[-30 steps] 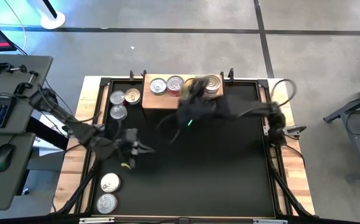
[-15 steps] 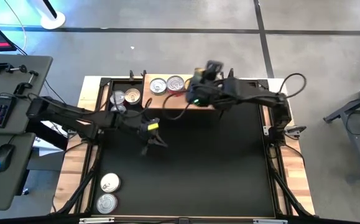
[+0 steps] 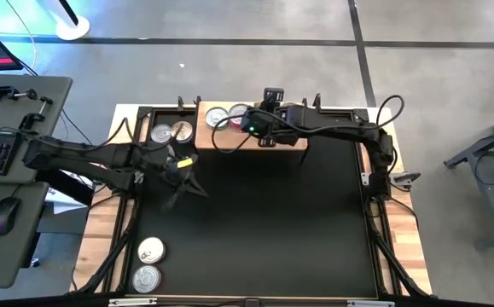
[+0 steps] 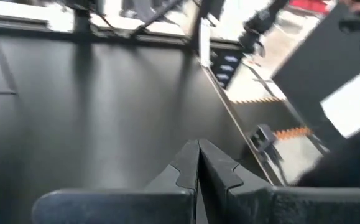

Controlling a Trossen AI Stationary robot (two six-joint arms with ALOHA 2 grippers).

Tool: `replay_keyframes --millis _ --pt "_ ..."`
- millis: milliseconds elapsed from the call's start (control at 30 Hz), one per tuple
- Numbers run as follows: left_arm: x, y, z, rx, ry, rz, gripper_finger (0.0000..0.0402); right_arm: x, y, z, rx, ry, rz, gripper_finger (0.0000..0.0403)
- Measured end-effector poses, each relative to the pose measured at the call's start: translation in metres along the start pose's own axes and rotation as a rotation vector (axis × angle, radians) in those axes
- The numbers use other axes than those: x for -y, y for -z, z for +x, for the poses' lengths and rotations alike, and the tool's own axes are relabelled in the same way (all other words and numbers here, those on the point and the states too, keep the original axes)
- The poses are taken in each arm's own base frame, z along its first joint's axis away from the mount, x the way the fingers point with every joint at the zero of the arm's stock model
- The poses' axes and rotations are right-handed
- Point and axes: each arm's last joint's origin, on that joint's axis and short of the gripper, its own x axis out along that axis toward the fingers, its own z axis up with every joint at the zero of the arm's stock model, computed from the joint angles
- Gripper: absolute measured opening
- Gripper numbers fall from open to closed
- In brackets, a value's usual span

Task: Stack canned seafood by type on shelf
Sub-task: Stack the green tuna can on top of the other green tuna can

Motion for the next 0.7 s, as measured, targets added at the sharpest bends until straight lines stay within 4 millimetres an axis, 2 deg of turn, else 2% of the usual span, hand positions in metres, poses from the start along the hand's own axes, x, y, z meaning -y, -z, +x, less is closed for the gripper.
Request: replay_keyframes --millis 267,500,700 --pt "-0.002 -0.002 -0.004 0.035 -0.126 -0.048 0.0000 -0.002 0.002 0.024 -0.021 0.023 -0.079 0.0119" --pt "0.001 -0.001 -0.003 0.034 -0.132 -0.063 0.0000 -0.002 0.009 0.042 -0.058 0.021 -0.098 0.0119" --pt "0.004 -0.001 -0.002 0.033 -0.132 -0.063 0.0000 0.003 0.010 0.049 -0.050 0.028 -0.065 0.0119"
